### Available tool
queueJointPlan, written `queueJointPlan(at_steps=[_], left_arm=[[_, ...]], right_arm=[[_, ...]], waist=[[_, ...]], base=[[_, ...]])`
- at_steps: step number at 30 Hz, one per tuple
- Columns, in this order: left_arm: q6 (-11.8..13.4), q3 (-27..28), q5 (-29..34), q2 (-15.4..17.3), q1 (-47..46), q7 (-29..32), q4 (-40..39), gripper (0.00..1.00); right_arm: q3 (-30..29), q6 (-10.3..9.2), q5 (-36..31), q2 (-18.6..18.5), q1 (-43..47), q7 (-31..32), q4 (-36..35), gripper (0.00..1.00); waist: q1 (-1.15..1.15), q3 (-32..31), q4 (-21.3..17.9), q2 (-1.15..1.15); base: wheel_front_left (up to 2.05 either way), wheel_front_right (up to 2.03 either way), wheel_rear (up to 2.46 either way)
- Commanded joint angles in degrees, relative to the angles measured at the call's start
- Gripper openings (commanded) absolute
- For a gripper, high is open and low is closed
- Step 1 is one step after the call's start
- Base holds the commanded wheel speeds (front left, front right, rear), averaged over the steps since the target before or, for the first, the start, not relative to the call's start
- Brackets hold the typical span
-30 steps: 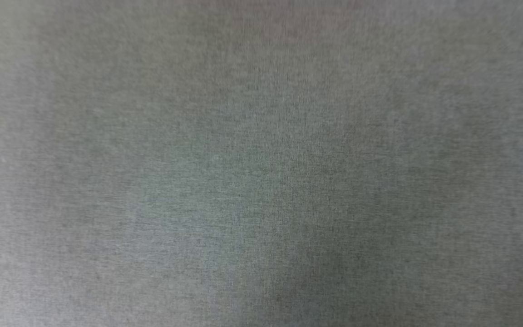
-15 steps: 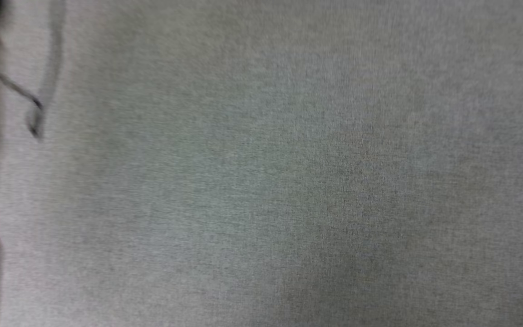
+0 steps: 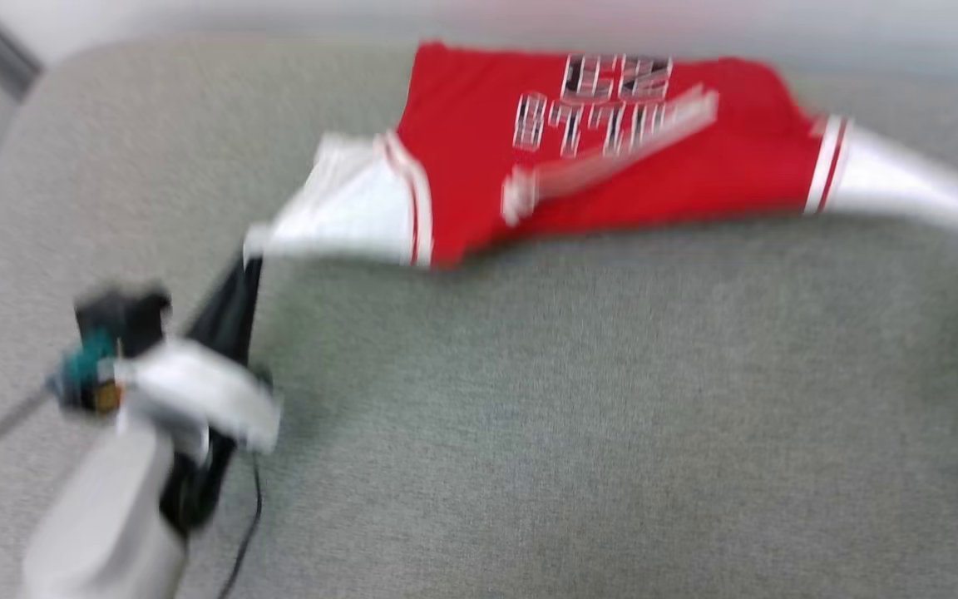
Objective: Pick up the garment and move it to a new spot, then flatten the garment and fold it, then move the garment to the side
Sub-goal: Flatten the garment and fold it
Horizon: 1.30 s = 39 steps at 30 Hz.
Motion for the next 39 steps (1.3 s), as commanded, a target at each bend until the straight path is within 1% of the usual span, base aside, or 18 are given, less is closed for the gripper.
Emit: queueJointPlan(at_steps=[1, 3, 5, 7, 8, 10, 15, 20, 21, 26, 28, 29, 30, 34, 38, 39], left_arm=[[0.7, 0.2, -0.9, 0.9, 3.3, 0.5, -1.4, 0.00], [1.8, 0.4, -1.7, 1.7, 8.2, 1.1, -3.4, 0.00], [3.0, 0.0, -1.7, 3.0, 12.6, 1.8, -5.4, 0.00], [4.2, -0.1, -2.5, 3.3, 16.7, 2.6, -7.2, 0.00], [4.2, -0.1, -2.5, 3.3, 16.7, 2.6, -7.2, 0.00], [5.4, -0.1, -2.8, 4.0, 19.9, 3.0, -8.8, 0.00], [7.9, 0.2, -3.6, 6.2, 27.8, 4.0, -11.8, 0.00], [9.0, -0.8, -4.3, 8.6, 34.6, 6.7, -14.8, 0.00], [9.2, -1.8, -4.1, 9.2, 36.6, 7.8, -15.9, 0.00], [9.7, -2.9, -4.3, 9.0, 38.7, 9.0, -17.7, 0.00], [9.4, -3.5, -4.4, 8.8, 38.4, 9.4, -18.3, 0.00], [9.1, -3.7, -4.5, 8.7, 37.9, 9.7, -18.8, 0.00], [8.8, -3.9, -4.5, 8.7, 37.6, 10.0, -19.2, 0.00], [8.3, -4.1, -4.2, 9.1, 36.8, 10.2, -21.7, 0.00], [7.5, -5.0, -4.0, 9.4, 36.1, 11.1, -26.0, 0.00], [7.0, -5.3, -4.1, 9.5, 35.9, 11.3, -27.2, 0.00]], right_arm=[[-0.4, -0.06, 2.0, -1.3, 4.5, 0.7, -1.9, 0.00], [-1.5, -0.06, 4.0, -2.8, 10.5, 1.4, -4.4, 0.00], [-2.9, -0.05, 5.5, -3.5, 15.5, 1.9, -6.4, 0.00], [-3.6, -0.06, 6.5, -4.4, 20.1, 2.5, -8.4, 0.00], [-3.6, -0.06, 6.5, -4.4, 20.1, 2.5, -8.4, 0.00], [-4.6, -0.06, 7.0, -5.1, 23.9, 3.1, -10.1, 0.00], [-6.9, -0.07, 8.9, -5.0, 33.2, 6.3, -14.1, 0.00], [-9.6, -0.06, 10.3, -3.6, 42.5, 11.5, -19.0, 0.00], [-10.7, -0.05, 10.4, -2.4, 45.8, 14.4, -20.3, 0.00], [-12.9, -0.05, 9.8, 0.3, 49.8, 19.1, -23.3, 0.00], [-14.1, -0.05, 8.8, 1.3, 49.9, 20.2, -23.5, 0.00], [-14.7, -0.05, 7.8, 1.7, 49.4, 20.4, -23.8, 0.64], [-14.5, -0.05, 7.8, 2.2, 49.2, 22.0, -23.6, 1.00], [-15.6, -0.03, 7.1, 2.9, 45.8, 24.0, -26.2, 1.00], [-16.9, -0.03, 6.8, 2.3, 41.8, 26.3, -29.8, 1.00], [-17.6, -0.03, 6.5, 2.5, 40.2, 27.2, -30.9, 1.00]], waist=[[0.00, -4.3, 0.4, 0.00], [0.00, -5.7, 0.5, 0.00], [0.00, -7.0, 0.3, 0.00], [0.00, -8.3, -0.1, 0.00], [0.00, -8.3, -0.1, 0.00], [0.00, -9.2, -0.5, 0.00], [0.00, -11.4, -1.0, 0.00], [0.00, -12.5, -1.4, 0.00], [0.00, -12.6, -1.5, 0.00], [0.00, -12.3, -1.3, 0.00], [0.00, -12.1, -1.0, 0.00], [0.00, -11.9, -0.8, 0.00], [0.00, -11.8, -0.6, 0.00], [0.00, -10.8, 0.6, 0.00], [0.00, -8.6, 2.8, 0.00], [0.00, -7.7, 3.4, 0.00]], base=[[0.00, 0.00, 0.00], [0.00, 0.00, 0.00], [0.00, 0.00, 0.00], [0.00, 0.00, 0.00], [0.00, 0.00, 0.00], [0.00, 0.00, 0.00], [0.00, 0.00, 0.00], [0.00, 0.00, 0.00], [0.00, 0.00, 0.00], [0.00, 0.00, 0.00], [0.00, 0.00, 0.00], [0.00, 0.00, 0.00], [0.00, 0.00, 0.00], [0.00, 0.00, 0.00], [0.00, 0.00, 0.00], [0.00, 0.00, 0.00]])
